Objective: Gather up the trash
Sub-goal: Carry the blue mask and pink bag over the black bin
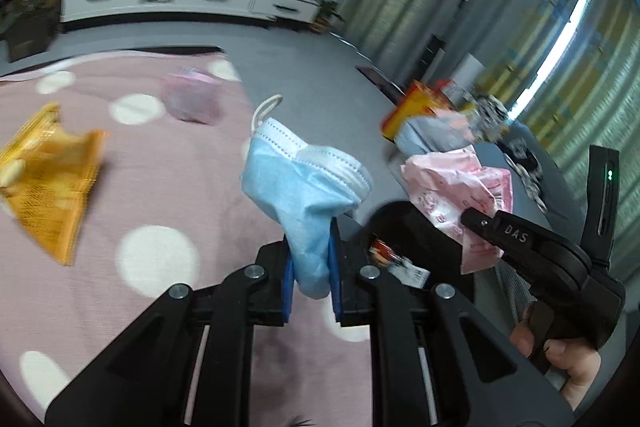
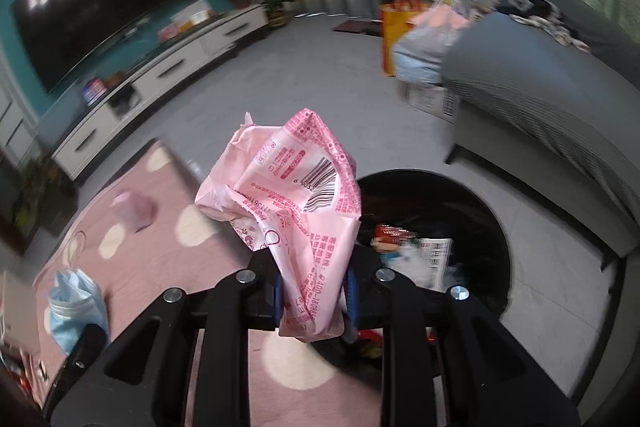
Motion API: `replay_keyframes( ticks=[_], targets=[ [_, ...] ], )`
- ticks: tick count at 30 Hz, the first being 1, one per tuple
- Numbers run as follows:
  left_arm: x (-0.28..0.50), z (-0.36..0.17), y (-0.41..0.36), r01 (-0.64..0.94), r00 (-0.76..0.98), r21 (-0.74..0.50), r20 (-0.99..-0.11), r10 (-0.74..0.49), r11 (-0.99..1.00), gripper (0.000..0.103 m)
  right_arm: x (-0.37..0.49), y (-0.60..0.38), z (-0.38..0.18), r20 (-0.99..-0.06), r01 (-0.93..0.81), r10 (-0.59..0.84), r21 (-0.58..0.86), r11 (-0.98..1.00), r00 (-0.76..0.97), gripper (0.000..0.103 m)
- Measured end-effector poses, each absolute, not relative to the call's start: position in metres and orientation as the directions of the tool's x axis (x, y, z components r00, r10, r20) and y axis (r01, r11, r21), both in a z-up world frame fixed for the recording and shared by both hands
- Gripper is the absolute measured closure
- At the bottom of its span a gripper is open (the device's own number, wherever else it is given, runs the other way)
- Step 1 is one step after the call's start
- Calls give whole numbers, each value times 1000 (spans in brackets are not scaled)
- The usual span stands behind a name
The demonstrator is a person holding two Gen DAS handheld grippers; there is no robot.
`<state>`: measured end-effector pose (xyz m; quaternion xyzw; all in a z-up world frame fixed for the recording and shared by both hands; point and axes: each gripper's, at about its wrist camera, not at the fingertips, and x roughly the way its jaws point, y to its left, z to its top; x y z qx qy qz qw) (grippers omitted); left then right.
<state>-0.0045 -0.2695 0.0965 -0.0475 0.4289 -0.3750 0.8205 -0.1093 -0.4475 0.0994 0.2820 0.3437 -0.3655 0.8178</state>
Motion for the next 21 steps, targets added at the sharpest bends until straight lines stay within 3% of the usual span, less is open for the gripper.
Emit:
replay_keyframes(
  ticks=[12,21],
  targets=[
    [-42,59,-377,703,134,-413,-723,-678,579,88,-164,-502,71,-832,907,-436,169,387,342,77],
    [-58,30,-410,733,66,-395,-769,-636,554,85,-173,-515,51,-868,928,-407,145,344,286,76]
  ],
)
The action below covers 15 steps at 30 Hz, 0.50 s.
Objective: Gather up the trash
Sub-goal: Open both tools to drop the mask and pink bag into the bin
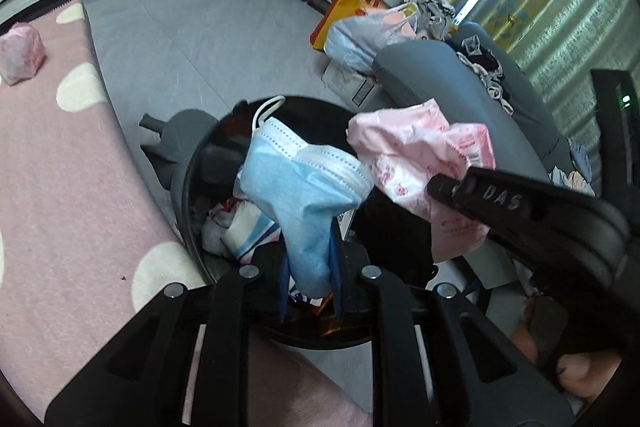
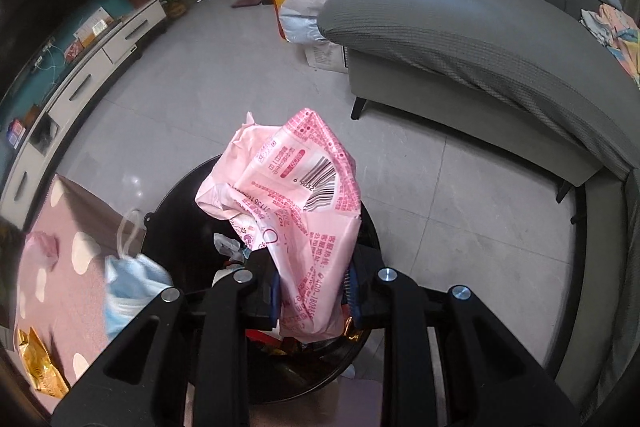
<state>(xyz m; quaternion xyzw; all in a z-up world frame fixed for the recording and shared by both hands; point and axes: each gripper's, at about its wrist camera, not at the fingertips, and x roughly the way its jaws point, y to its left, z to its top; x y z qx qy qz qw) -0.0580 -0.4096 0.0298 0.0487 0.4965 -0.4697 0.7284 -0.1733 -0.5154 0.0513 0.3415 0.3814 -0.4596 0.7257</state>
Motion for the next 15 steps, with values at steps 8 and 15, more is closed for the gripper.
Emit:
replay_keyframes(
  ticks=[8,15],
  targets=[
    [-51,32,-400,704,93,-400,-767,-635,586,39,-172,-513,56,-865,929,-420,125,347,274,55],
    [-22,58,-350,634,239,-364,-747,-620,682,6,-166,-505,67,-842,910,-423,172,377,334,24]
  ],
)
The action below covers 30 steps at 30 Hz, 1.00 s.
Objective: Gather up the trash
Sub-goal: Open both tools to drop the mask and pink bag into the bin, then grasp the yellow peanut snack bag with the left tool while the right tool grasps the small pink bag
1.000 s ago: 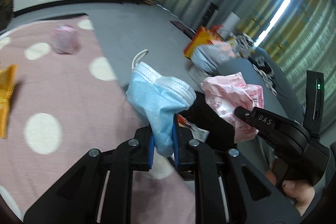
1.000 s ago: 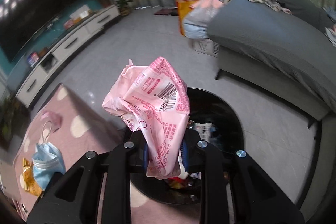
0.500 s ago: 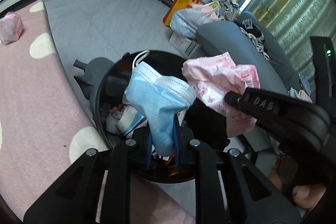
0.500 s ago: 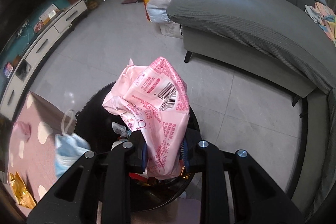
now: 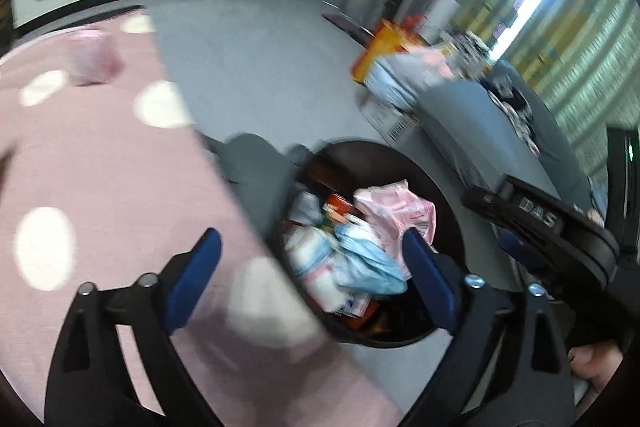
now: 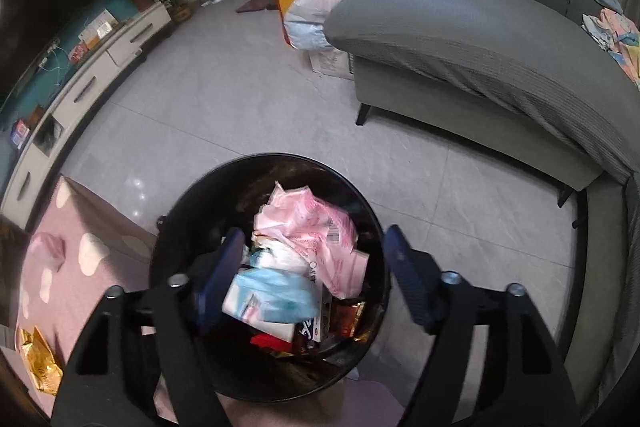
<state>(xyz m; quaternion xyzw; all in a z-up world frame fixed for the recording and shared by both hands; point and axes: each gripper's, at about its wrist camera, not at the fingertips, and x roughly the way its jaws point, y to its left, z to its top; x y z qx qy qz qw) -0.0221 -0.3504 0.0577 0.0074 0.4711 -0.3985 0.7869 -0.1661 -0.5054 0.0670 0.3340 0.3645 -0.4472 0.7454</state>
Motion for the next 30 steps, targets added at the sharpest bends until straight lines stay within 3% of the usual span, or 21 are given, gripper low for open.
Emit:
replay_keyframes(
  ticks=[3,9,15,25,30],
  targets=[
    [5,72,-302,533,355,-345,-737,-574,772,3,-159,-499,73,-823,883,-406,223,413,398,14],
    [53,95,-196,265,518,-357,-731,-444,896,3,-125,-477,82,-797,808,-347,273,522,494,7],
    [82,100,-119,41,607,-331,-741,-287,943,3,-71,-438,83,-798,702,-260,264,661,544,5],
    [127,30,-79,-67,522,-401,-795,-310,914,3,97,-362,99,-746,388,-51,285,876,664,4],
    [142,8,-81,-60,508,-435,-788,-348,898,4,174,-344,77,-776,355,-83,188,916,625,4]
  ],
)
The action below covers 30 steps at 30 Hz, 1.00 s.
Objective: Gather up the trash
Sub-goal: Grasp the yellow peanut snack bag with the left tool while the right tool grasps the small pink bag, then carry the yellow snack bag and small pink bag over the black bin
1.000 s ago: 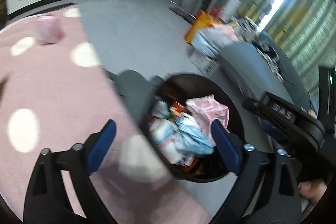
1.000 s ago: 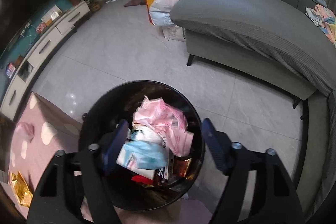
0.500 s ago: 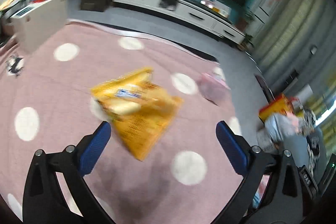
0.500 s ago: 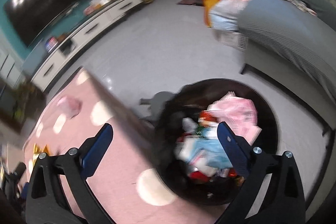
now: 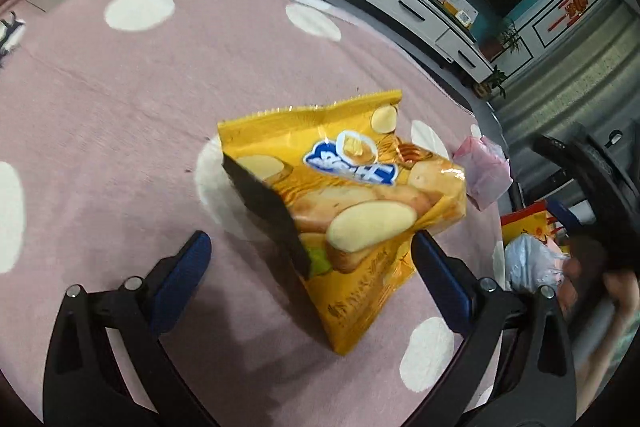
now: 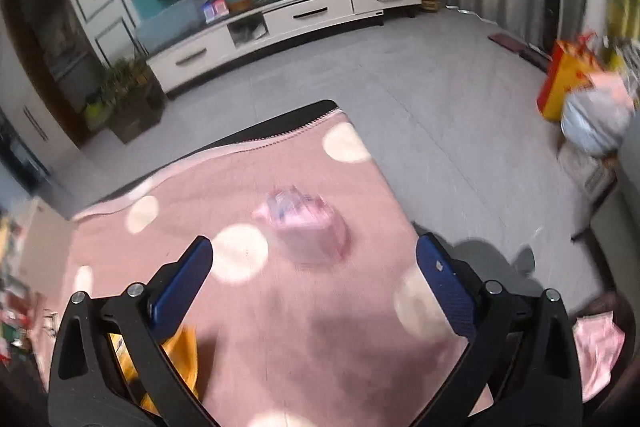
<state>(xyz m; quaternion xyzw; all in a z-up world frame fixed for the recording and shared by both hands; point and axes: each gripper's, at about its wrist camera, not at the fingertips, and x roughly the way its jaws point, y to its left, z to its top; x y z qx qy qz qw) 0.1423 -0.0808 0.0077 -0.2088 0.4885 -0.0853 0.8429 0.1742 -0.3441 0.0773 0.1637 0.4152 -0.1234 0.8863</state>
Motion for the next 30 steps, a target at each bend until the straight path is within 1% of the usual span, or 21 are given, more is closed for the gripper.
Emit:
replay_keyframes(
  ticks=[2,3,4,5,6,8,9,10,11,12,13,16,18,21,24,30],
  targets=[
    [145,6,-83,-47,512,-438,-782,-355,898,6,195,-339,66,-798,355,-116,128,926,591,4],
    [146,7,-84,-44,525,-438,-775,-352,898,14,204,-337,60,-800,345,-121,113,932,588,4],
    [144,6,-86,-36,528,-440,-771,-357,897,25,211,-335,55,-804,336,-118,106,936,583,4],
    [144,5,-87,-24,530,-441,-766,-363,897,44,216,-334,51,-809,330,-114,103,939,577,4],
    [144,4,-89,-14,525,-450,-763,-376,893,50,220,-332,46,-812,321,-105,105,941,574,4],
    [146,1,-90,19,522,-487,-740,-424,873,68,226,-332,37,-822,315,-105,95,944,560,5],
    [146,0,-92,41,521,-505,-726,-450,862,70,224,-332,33,-822,316,-106,94,944,560,14],
    [147,1,-94,54,531,-500,-719,-449,864,75,224,-331,31,-825,312,-101,94,945,556,24],
    [147,2,-95,65,537,-495,-715,-448,867,79,222,-331,28,-826,310,-100,94,946,555,27],
    [146,4,-97,79,540,-490,-711,-450,868,80,221,-330,28,-818,309,-103,94,946,565,30],
    [145,6,-100,87,542,-480,-713,-446,873,82,219,-330,28,-815,303,-100,96,948,570,41],
    [139,14,-104,103,544,-466,-713,-442,879,85,211,-330,29,-813,295,-73,124,948,577,51],
    [133,20,-107,117,546,-459,-711,-443,881,85,202,-331,30,-813,309,-74,133,942,577,53],
    [121,37,-116,145,564,-442,-698,-441,885,85,179,-336,36,-806,330,-57,176,928,590,54],
    [106,52,-129,186,565,-422,-693,-448,887,85,145,-346,46,-797,384,-76,203,901,599,54],
    [76,82,-172,293,548,-385,-682,-484,875,85,63,-366,80,-769,483,-208,146,864,604,54]
  ],
)
